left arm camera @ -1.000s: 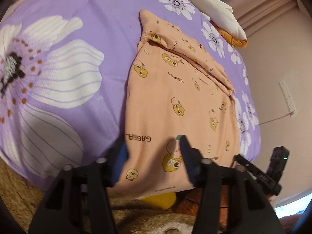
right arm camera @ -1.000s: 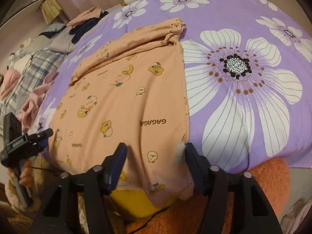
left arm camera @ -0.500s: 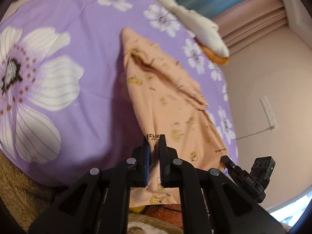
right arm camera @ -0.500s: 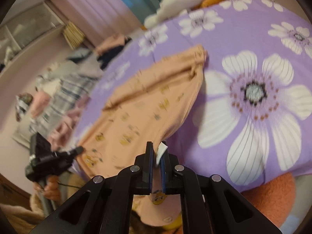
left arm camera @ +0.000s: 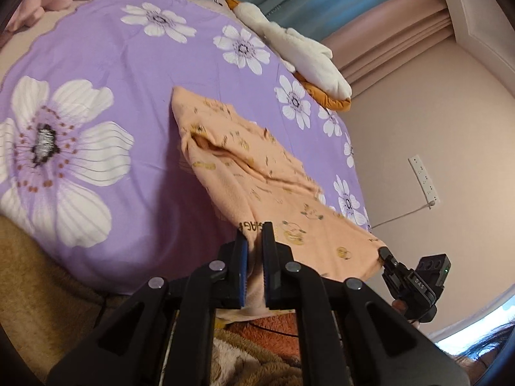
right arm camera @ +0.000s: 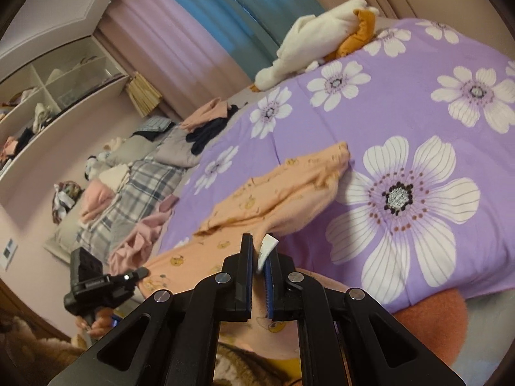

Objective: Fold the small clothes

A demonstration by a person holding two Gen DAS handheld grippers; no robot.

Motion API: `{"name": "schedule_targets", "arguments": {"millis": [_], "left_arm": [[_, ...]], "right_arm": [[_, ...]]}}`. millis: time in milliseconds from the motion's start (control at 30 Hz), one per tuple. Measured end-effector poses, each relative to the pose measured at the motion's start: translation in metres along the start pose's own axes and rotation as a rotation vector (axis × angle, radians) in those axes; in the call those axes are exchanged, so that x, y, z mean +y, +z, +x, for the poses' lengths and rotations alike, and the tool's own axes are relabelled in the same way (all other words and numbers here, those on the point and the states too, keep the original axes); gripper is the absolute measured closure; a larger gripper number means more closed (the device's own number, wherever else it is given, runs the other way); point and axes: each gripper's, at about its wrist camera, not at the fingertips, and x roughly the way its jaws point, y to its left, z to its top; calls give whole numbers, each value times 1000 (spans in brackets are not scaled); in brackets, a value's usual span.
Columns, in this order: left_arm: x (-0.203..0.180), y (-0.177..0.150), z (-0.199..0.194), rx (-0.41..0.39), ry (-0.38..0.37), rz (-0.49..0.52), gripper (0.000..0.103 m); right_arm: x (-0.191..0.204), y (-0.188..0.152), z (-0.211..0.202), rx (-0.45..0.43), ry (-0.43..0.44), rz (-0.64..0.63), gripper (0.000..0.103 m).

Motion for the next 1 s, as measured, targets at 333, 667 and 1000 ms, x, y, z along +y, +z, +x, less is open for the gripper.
{"name": "schedule_targets", "arguments": {"millis": [333,667,1000], "left_arm": [[4,23,6,-65,4,1,96],[11,54,48,-94,127,54,96],[38,87,115,-57,264,41,95]], "right_arm": [[-12,21,18,-27,-30,-6,95],[-22,50,73,-3,-148,-63,95],[-47,55,140,91,-350,-69,95]]}}
